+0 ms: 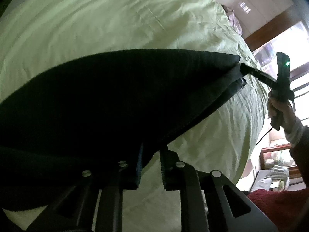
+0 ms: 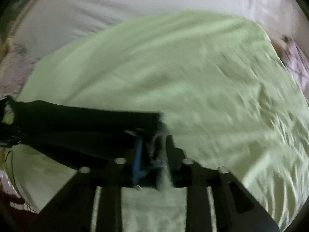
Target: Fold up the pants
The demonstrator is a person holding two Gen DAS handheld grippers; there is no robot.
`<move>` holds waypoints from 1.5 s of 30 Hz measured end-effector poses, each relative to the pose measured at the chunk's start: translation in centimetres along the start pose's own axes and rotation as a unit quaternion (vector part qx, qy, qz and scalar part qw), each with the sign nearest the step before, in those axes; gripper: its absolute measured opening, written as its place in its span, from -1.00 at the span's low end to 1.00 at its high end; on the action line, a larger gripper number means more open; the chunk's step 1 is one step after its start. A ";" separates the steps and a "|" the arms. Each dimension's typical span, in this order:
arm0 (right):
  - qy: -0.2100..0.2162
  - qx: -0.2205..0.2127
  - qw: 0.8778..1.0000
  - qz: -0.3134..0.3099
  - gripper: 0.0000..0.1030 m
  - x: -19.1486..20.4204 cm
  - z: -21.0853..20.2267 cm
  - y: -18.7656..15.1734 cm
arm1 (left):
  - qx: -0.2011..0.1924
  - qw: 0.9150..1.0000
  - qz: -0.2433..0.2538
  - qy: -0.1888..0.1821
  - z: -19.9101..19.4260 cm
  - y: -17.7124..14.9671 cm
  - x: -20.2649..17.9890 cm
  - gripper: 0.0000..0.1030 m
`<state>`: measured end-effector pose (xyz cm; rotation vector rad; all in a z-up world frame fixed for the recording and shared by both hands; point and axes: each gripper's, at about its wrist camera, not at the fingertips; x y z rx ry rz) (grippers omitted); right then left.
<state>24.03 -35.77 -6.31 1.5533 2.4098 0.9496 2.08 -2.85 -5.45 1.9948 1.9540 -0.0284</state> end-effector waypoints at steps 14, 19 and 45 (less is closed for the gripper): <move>0.004 -0.065 0.997 0.034 -0.09 2.7 -5.2 0.6 | -0.026 0.992 -0.120 -0.025 -3.3 -2.5 3.1 -0.12; 0.072 -0.054 0.996 0.009 -0.09 7.5 -3.2 1.5 | -0.042 0.981 -0.187 -0.019 -4.7 -5.0 6.4 -0.09; 0.296 0.104 0.912 -0.265 -0.09 38.7 9.4 -2.0 | -0.130 0.857 -0.497 0.029 -11.4 -15.4 24.6 0.17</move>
Point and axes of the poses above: each gripper's, at about its wrist camera, not at the fingertips, and z roughly the way its jaws point, x to its left, y to its top, and after that the axes turned 7 degrees about y, right-handed
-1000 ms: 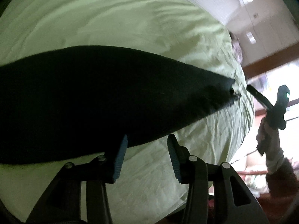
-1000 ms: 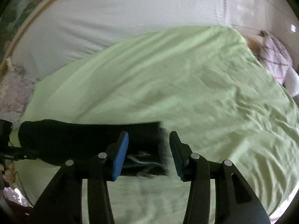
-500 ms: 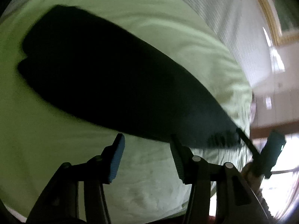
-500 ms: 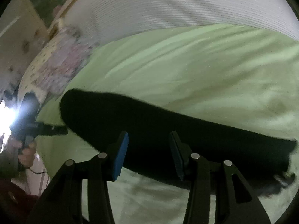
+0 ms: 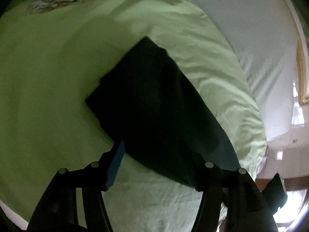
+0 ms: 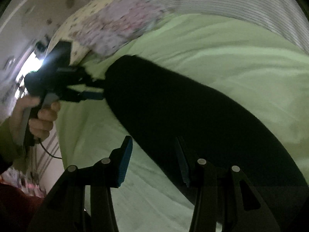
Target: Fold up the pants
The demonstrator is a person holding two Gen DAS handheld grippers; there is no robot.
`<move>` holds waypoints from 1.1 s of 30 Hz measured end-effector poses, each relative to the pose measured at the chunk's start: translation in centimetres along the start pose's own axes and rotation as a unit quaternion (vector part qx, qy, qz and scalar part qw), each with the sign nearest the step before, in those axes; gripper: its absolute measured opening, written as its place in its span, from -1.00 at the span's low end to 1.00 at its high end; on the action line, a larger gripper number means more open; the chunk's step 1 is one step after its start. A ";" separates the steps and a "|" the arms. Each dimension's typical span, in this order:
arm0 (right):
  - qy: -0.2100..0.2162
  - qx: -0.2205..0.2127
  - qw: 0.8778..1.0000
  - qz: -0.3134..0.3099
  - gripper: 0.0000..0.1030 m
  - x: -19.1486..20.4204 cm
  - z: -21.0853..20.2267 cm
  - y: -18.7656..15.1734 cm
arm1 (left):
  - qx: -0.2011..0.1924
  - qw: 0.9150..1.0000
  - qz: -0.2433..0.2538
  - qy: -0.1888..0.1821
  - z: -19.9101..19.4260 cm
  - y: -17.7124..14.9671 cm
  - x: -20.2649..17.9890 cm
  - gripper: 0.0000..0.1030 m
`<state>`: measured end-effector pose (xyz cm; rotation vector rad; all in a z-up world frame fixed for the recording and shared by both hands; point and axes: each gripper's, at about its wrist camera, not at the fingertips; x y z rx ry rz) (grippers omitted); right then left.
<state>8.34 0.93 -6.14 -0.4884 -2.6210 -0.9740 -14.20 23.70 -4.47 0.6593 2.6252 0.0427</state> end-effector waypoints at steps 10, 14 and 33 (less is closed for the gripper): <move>-0.024 0.082 0.994 -0.072 -0.09 2.5 6.7 0.5 | 0.001 0.999 -0.051 -0.003 2.0 1.3 1.3 0.08; -0.032 0.085 0.992 -0.086 -0.43 2.7 6.9 0.0 | -0.006 0.999 -0.039 0.017 2.5 1.3 1.0 -0.63; 0.013 0.079 0.996 -0.038 -0.80 4.0 5.5 -0.3 | -0.032 0.999 0.012 0.028 0.9 -0.8 1.9 -0.73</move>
Point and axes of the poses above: each gripper's, at about its wrist camera, not at the fingertips, and z roughly the way its jaws point, x to its left, y to its top, and after that the axes turned 7 degrees about y, right-handed
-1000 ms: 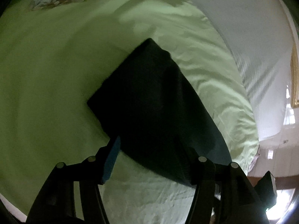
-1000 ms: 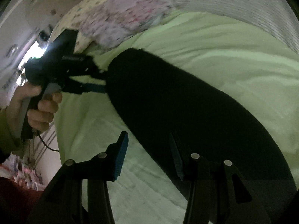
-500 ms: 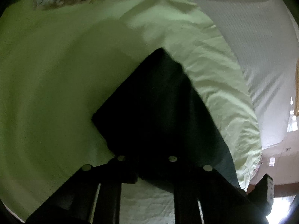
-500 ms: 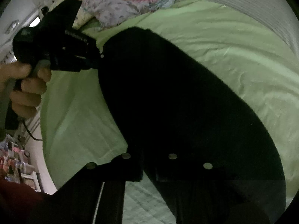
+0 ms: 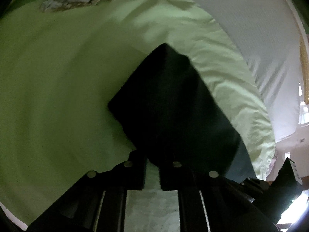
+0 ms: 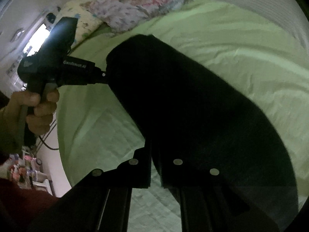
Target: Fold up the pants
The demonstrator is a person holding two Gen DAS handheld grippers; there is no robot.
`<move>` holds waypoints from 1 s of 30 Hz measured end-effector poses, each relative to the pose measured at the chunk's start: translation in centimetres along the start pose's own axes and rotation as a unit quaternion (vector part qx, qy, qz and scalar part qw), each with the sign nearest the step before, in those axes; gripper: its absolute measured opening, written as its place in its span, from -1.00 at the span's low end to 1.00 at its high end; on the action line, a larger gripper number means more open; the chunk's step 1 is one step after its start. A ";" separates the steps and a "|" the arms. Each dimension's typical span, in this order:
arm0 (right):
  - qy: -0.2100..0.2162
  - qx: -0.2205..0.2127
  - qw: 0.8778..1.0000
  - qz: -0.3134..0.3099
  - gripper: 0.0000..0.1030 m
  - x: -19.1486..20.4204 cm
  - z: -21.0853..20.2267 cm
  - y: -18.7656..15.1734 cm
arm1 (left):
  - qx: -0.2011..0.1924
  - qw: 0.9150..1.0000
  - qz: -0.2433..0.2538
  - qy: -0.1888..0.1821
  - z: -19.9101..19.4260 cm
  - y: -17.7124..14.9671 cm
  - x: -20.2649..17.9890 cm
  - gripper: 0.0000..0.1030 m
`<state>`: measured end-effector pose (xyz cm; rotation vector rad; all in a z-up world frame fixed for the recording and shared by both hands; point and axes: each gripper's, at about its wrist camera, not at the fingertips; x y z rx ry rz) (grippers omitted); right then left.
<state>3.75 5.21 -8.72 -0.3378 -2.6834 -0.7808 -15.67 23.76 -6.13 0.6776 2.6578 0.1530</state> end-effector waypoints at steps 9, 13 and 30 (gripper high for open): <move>-0.009 -0.070 0.996 0.060 -0.35 -2.3 -3.7 0.4 | -0.005 0.999 -0.045 -0.001 -1.1 -0.1 1.8 0.14; -0.044 -0.102 0.986 0.124 -0.35 -7.0 -4.7 1.7 | 0.008 0.998 -0.067 -0.005 -0.3 0.1 2.5 0.16; -0.034 0.010 0.988 0.153 -0.36 -12.4 0.9 3.3 | 0.016 0.999 -0.042 0.011 3.0 2.5 0.0 0.19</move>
Point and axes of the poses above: each gripper's, at about its wrist camera, not at the fingertips, and z roughly the way its jaws point, x to its left, y to its top, and after that the axes turned 7 degrees about y, right-handed
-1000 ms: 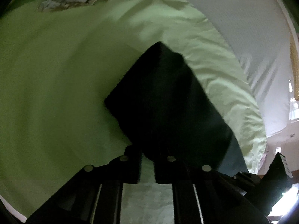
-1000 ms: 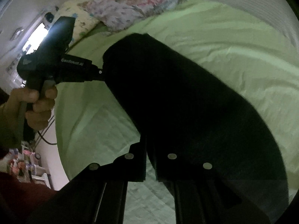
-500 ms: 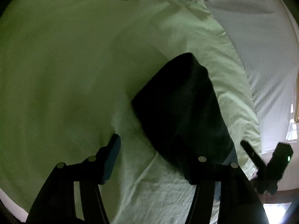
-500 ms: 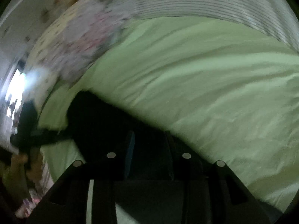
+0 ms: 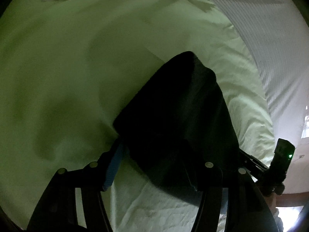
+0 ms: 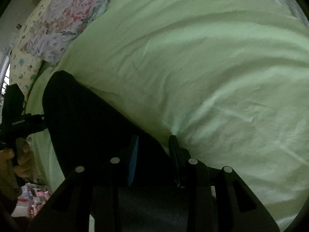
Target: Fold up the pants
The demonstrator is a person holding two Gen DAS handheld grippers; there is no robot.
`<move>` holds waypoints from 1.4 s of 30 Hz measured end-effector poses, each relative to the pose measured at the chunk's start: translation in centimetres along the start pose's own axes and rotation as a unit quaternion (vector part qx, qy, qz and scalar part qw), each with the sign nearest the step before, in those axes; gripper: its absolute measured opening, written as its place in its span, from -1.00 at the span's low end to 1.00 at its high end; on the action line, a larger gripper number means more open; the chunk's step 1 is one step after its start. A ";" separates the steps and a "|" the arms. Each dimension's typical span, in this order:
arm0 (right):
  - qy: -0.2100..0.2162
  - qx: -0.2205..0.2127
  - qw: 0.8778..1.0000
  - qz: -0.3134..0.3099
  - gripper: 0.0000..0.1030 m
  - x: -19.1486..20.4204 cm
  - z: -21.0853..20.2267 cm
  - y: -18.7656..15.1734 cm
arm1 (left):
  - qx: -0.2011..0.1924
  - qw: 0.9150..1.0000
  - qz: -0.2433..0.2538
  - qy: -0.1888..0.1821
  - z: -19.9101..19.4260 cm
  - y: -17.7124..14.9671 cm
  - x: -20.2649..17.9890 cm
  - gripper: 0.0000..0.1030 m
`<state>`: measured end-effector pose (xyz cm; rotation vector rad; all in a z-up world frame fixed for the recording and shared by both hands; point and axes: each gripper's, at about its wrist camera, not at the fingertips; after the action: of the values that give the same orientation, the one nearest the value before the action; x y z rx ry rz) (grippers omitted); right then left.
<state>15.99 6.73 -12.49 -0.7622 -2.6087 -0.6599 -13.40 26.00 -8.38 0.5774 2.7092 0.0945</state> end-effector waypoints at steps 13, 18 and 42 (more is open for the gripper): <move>-0.060 -0.080 0.990 -0.104 -0.86 3.2 -6.0 0.4 | -0.056 0.995 0.056 -0.059 -3.8 -0.3 -0.5 -0.65; -0.103 -0.092 0.984 -0.109 -0.87 3.5 -5.0 1.0 | -0.087 0.989 0.102 -0.058 -6.6 -0.7 -1.7 -0.65; -0.124 -0.223 0.965 0.067 -0.06 0.8 -14.9 -9.8 | -0.095 0.977 0.193 -0.015 -7.6 0.2 -7.4 0.16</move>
<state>12.58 -7.96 -2.96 -1.2133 -2.6200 -1.2007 -9.86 23.23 1.20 1.0248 2.4868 0.4361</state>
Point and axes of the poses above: each gripper's, at about its wrist camera, not at the fingertips, and z roughly the way its jaws point, x to its left, y to its top, and after that the axes turned 7 degrees about y, right-handed
